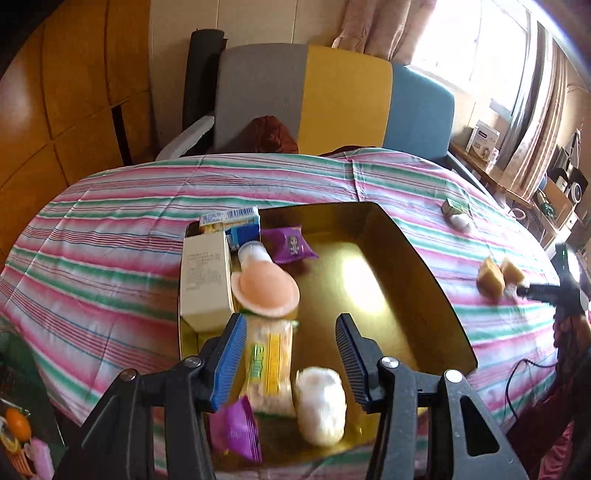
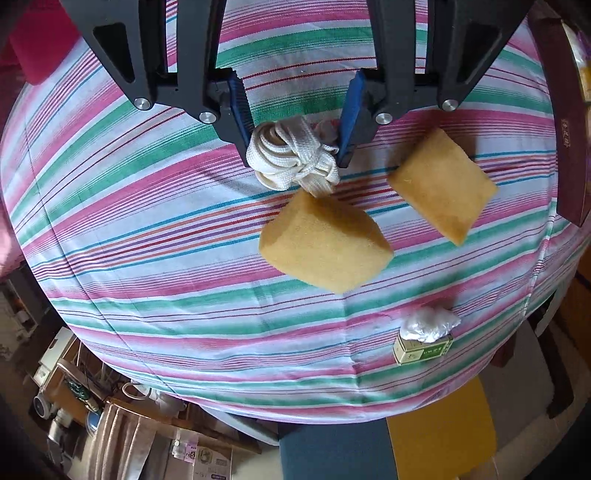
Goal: Organize objects
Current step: 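Carry the white cord bundle with the right tool and release it in the tray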
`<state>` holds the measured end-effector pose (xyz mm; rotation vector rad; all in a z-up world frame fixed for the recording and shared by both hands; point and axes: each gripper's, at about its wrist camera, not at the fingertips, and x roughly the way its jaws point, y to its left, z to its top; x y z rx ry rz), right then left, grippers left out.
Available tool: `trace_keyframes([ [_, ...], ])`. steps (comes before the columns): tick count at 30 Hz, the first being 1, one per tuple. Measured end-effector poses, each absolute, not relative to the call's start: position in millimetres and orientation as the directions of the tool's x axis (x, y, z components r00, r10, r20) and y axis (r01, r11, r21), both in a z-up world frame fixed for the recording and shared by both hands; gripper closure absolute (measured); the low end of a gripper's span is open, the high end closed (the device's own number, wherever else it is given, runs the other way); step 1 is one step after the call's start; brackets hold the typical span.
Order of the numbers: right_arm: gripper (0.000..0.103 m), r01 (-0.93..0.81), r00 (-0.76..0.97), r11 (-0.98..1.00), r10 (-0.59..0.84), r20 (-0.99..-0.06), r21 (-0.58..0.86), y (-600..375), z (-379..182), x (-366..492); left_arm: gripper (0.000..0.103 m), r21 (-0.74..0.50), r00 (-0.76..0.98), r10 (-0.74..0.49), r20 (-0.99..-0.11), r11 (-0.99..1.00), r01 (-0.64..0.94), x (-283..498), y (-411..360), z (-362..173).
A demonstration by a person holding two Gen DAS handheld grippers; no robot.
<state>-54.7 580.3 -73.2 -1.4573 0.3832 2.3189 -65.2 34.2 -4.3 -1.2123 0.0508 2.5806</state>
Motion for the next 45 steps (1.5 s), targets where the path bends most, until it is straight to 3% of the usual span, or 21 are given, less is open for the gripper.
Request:
trace_keyframes([
  [8, 0.06, -0.398, -0.551, -0.914, 0.171, -0.817, 0.077, 553.0, -30.1, -48.0, 0.052, -0.106, -0.621, 0.251, -0.743, -0.96, -0.261, -48.6, 18.0, -7.0],
  [17, 0.06, 0.111, -0.649, -0.989, -0.149, -0.746, 0.1, 372.7, 33.3, -71.5, 0.052, -0.17, -0.619, 0.236, -0.749, -0.972, -0.165, -48.7, -28.0, -19.6],
  [23, 0.06, 0.335, -0.527, -0.935, -0.285, -0.801, 0.112, 250.4, 2.6, -108.0, 0.052, -0.198, -0.607, 0.23, -0.761, -0.973, -0.121, -46.6, -51.3, -31.3],
  [31, 0.06, 0.323, -0.407, -0.938, -0.256, -0.877, 0.124, 185.3, -57.8, -164.2, 0.052, -0.239, -0.593, 0.249, -0.766, -0.966, -0.096, -49.4, -66.1, -40.2],
  [37, 0.057, 0.305, -0.386, -0.941, -0.264, -0.884, 0.148, 172.3, -71.9, -180.5, 0.052, -0.256, -0.574, 0.256, -0.778, -0.963, -0.083, -52.0, -70.4, -49.5],
  [41, 0.035, 0.313, -0.407, -0.934, -0.296, -0.864, 0.173, 170.1, -69.1, -182.5, 0.052, -0.256, -0.573, 0.258, -0.778, -0.963, -0.086, -52.0, -69.7, -50.1],
  [45, 0.033, 0.304, -0.435, -0.934, -0.313, -0.844, 0.19, 181.8, -56.3, -173.5, 0.052, -0.248, -0.578, 0.255, -0.776, -0.964, -0.092, -50.6, -66.7, -48.4],
])
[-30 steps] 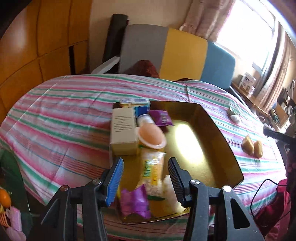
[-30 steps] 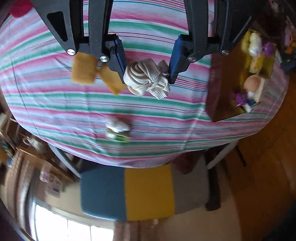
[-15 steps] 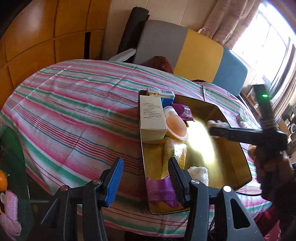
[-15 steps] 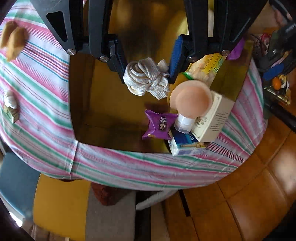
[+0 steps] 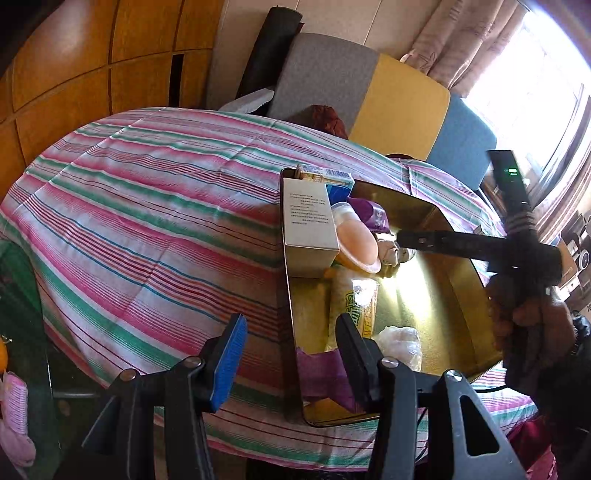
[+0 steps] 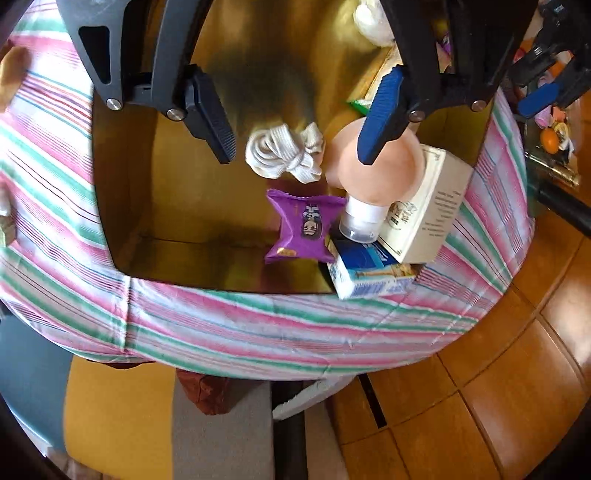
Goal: Organize objects
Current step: 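Carry the white cord bundle with the right tool and release it in the tray, then move both tools back toward the yellow sponges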
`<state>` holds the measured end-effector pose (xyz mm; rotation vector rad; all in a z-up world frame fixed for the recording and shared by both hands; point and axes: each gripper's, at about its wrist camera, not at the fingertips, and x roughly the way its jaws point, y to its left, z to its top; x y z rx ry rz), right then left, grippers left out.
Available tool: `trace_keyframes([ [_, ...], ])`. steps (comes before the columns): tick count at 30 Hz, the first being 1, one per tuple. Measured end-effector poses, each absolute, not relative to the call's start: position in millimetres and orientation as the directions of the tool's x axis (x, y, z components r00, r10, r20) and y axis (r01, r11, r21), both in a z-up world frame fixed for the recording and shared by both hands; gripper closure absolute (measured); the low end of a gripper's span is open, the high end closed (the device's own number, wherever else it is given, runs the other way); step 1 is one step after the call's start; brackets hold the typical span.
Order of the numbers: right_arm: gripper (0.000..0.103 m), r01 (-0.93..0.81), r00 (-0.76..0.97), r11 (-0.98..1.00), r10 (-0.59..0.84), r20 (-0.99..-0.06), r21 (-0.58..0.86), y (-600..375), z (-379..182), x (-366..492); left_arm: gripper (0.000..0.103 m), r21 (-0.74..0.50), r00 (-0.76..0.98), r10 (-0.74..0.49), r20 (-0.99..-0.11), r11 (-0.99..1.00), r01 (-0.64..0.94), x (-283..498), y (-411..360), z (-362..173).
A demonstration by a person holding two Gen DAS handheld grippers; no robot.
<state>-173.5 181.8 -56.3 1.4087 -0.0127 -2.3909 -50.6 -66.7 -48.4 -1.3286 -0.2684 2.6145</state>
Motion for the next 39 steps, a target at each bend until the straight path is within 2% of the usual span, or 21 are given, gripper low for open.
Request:
trace_keyframes([
  [8, 0.02, 0.287, -0.512, -0.937, -0.326, -0.795, 0.199, 228.6, -23.5, -129.0, 0.052, -0.209, -0.596, 0.243, -0.765, -0.97, -0.127, -45.6, -52.1, -36.1],
  [18, 0.016, 0.178, -0.59, -0.964, -0.264, -0.763, 0.196, 308.9, -7.4, -84.1, 0.052, -0.119, -0.62, 0.248, -0.744, -0.963, -0.242, -37.0, -10.9, -9.5],
  [30, 0.015, -0.035, -0.66, -0.979, -0.129, -0.74, 0.202, 420.8, 1.6, -64.8, 0.052, -0.033, -0.606, 0.269, -0.748, -0.928, -0.371, -36.8, 51.1, 8.2],
  [39, 0.011, -0.282, -0.686, -0.944, 0.072, -0.724, 0.173, 525.2, 1.8, -60.5, 0.052, 0.012, -0.592, 0.293, -0.751, -0.89, -0.455, -37.5, 101.9, 13.3],
])
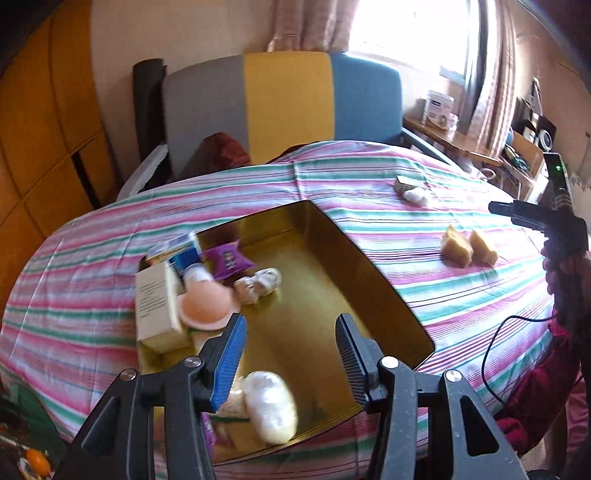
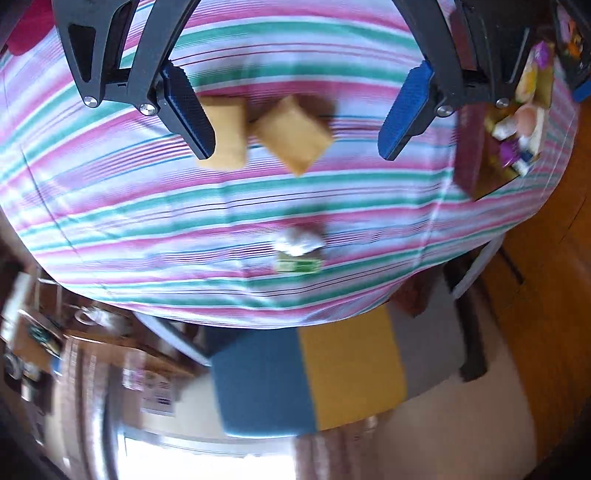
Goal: Organize objects
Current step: 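Move both tools back toward the yellow sponges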
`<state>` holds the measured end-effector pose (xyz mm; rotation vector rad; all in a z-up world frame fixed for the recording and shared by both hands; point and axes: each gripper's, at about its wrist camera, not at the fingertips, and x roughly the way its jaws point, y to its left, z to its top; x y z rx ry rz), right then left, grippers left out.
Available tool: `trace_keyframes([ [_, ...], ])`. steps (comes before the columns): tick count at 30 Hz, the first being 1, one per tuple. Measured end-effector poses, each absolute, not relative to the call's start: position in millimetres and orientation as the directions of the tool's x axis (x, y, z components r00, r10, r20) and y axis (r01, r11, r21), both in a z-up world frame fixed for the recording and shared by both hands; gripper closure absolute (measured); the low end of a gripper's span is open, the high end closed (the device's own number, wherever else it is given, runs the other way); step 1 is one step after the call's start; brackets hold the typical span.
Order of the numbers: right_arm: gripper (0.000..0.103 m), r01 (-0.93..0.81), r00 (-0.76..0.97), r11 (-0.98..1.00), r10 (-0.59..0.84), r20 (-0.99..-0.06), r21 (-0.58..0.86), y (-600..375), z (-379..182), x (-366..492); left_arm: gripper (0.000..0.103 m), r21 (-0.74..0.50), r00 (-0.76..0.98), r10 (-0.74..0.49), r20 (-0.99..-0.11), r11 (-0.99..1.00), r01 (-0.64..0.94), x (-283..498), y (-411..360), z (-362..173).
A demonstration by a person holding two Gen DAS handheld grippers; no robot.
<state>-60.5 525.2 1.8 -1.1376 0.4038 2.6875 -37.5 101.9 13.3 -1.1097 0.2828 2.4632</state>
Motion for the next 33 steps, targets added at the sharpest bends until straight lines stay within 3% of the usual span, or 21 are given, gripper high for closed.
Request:
trace_keyframes([
  [7, 0.011, -0.521, -0.649, -0.791, 0.124, -0.75, 0.32, 603.2, -26.2, -45.0, 0.052, 0.043, -0.572, 0.296, -0.765, -0.863, -0.503, -40.9, 136.3, 12.3],
  [33, 0.008, -0.561, -0.667, -0.691, 0.051, -0.743, 0.455, 622.6, -32.9, -29.7, 0.052, -0.158, -0.341, 0.44, -0.831, -0.773, -0.614, -96.4, 276.3, 10.0],
])
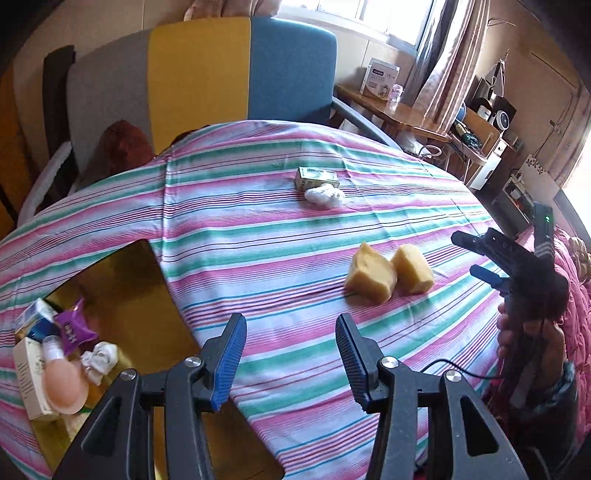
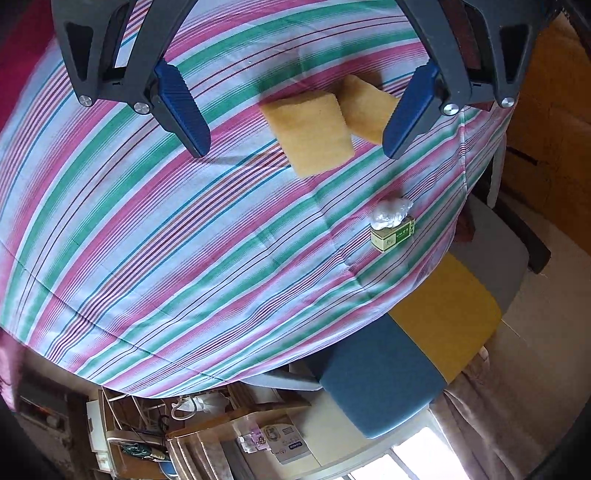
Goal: Organize objects
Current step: 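Move both tools back toward the yellow sponges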
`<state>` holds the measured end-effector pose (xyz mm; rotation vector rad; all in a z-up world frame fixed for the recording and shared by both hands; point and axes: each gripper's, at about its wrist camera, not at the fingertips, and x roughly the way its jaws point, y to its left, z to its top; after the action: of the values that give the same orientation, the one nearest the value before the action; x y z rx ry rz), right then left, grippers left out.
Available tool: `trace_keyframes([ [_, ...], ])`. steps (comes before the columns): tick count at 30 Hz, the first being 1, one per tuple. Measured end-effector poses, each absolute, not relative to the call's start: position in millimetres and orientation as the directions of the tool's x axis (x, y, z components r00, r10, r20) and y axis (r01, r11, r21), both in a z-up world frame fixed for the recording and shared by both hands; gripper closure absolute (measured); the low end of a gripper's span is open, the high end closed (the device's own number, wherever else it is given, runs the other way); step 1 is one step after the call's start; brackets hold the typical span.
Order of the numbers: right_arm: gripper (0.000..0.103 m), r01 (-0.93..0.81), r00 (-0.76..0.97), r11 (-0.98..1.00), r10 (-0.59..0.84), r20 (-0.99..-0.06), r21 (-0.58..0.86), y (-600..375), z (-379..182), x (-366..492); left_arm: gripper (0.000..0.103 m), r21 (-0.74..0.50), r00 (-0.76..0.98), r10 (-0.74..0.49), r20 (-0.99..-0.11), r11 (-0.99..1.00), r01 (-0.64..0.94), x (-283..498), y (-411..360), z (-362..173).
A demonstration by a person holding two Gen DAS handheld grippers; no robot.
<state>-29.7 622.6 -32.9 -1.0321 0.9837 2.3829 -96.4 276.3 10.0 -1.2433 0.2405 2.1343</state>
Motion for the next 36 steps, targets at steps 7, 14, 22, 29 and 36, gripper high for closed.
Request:
trace_keyframes([
  [7, 0.008, -0.544, -0.683, -0.69, 0.032, -0.73, 0.478, 622.2, -30.6, -28.4, 0.049, -0.129, -0.312, 0.403, -0.86, -0.764, -0.633, -126.3, 331.5, -2.5],
  [14, 0.007, -0.526, -0.693, -0.672, -0.018, -0.721, 0.522, 624.2, -33.4, -29.3, 0.044, -0.091, -0.303, 0.375, -0.876, -0.746, -0.659, -165.6, 393.4, -24.8],
  [22, 0.007, -0.501, -0.692, -0.661, -0.081, -0.717, 0.558, 623.3, -38.8, -34.2, 0.03, -0.058, -0.311, 0.356, -0.881, -0.734, -0.677, -205.3, 461.2, -55.9],
  [29, 0.006, -0.477, -0.693, -0.657, -0.127, -0.709, 0.584, 621.1, -43.1, -38.0, 0.028, -0.019, -0.331, 0.305, -0.893, -0.762, -0.648, -238.7, 495.6, -82.1],
  [36, 0.006, -0.493, -0.69, -0.649, -0.114, -0.715, 0.579, 624.6, -44.8, -38.1, 0.063, -0.09, -0.267, 0.305, -0.914, -0.795, -0.6, -259.7, 499.2, -105.8],
])
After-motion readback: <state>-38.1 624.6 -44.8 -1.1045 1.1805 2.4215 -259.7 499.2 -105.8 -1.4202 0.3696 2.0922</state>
